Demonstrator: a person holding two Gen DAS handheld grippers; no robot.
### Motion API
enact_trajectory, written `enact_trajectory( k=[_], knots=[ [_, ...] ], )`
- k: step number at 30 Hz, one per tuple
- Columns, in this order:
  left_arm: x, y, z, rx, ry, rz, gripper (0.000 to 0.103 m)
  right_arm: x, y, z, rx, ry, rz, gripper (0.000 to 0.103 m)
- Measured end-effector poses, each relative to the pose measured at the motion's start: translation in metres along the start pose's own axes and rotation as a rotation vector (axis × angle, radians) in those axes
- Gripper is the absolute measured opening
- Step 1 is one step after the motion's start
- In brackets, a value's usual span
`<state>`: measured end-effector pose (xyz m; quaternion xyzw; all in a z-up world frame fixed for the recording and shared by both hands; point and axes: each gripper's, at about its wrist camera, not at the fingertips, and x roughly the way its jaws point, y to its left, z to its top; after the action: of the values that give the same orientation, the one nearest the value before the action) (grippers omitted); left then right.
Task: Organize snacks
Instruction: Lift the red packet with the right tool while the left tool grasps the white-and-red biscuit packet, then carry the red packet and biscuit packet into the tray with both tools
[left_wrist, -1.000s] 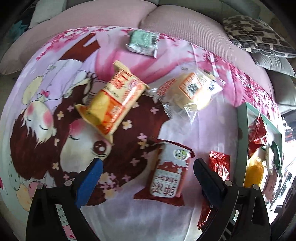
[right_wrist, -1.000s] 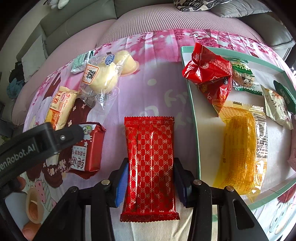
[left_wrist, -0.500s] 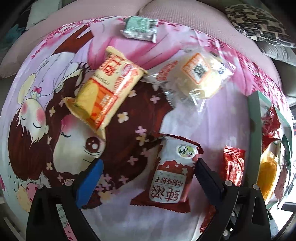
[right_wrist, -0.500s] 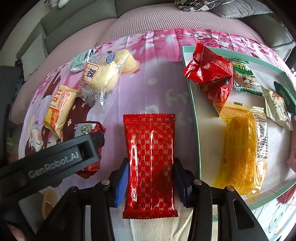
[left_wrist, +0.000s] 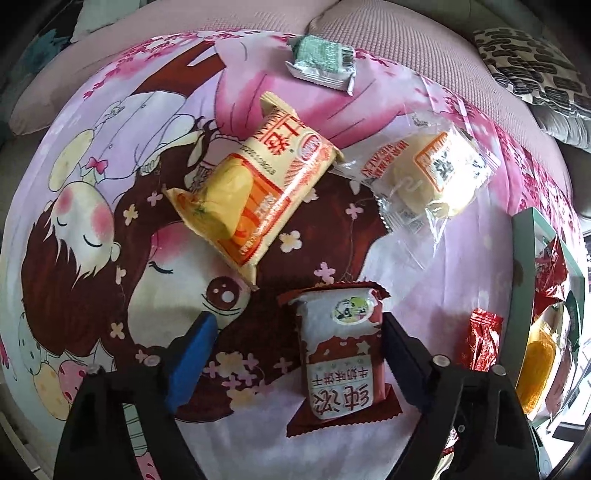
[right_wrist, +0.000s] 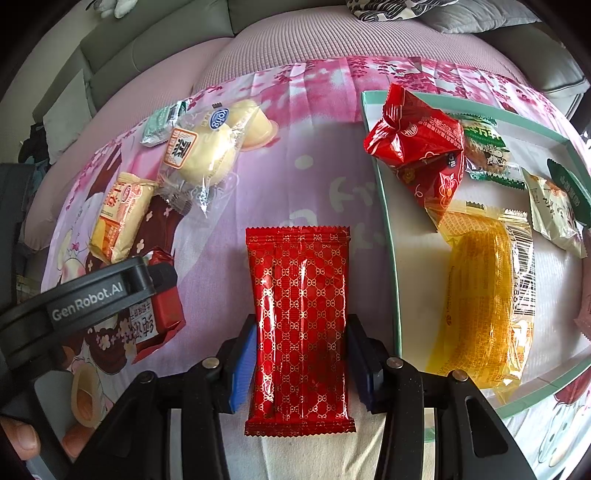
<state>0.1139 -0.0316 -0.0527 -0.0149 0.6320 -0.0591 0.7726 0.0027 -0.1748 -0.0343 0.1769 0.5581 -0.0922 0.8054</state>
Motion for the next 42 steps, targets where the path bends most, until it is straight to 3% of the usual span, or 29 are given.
enact_trajectory(
  k=[3, 11, 14, 19, 23, 31, 42],
  knots=[
    [0.003, -0.007, -0.006, 0.025, -0.003, 0.007, 0.08, 0.0, 0.0, 0.0, 0.0, 0.0, -0.001, 0.048],
    [0.009, -0.031, -0.014, 0.046, -0.01, 0.004, 0.056, 0.005, 0.009, 0.001, -0.024, -0.004, -0.038, 0.048],
    [0.011, -0.038, -0.016, 0.055, -0.014, 0.007, 0.051, 0.007, 0.014, 0.001, -0.041, -0.009, -0.059, 0.049],
    [0.01, -0.04, -0.015, 0.051, -0.014, 0.005, 0.049, 0.009, 0.02, -0.001, -0.067, -0.018, -0.08, 0.05],
    [0.005, -0.034, -0.013, 0.044, -0.015, -0.002, 0.042, 0.009, 0.022, -0.001, -0.074, -0.024, -0.089, 0.049],
    [-0.01, -0.02, -0.011, 0.031, -0.027, -0.022, 0.041, 0.0, 0.014, 0.004, -0.041, -0.052, -0.069, 0.048],
    [-0.064, 0.0, -0.013, 0.009, -0.154, -0.062, 0.041, -0.047, 0.007, 0.007, -0.014, -0.172, -0.011, 0.048]
  ],
)
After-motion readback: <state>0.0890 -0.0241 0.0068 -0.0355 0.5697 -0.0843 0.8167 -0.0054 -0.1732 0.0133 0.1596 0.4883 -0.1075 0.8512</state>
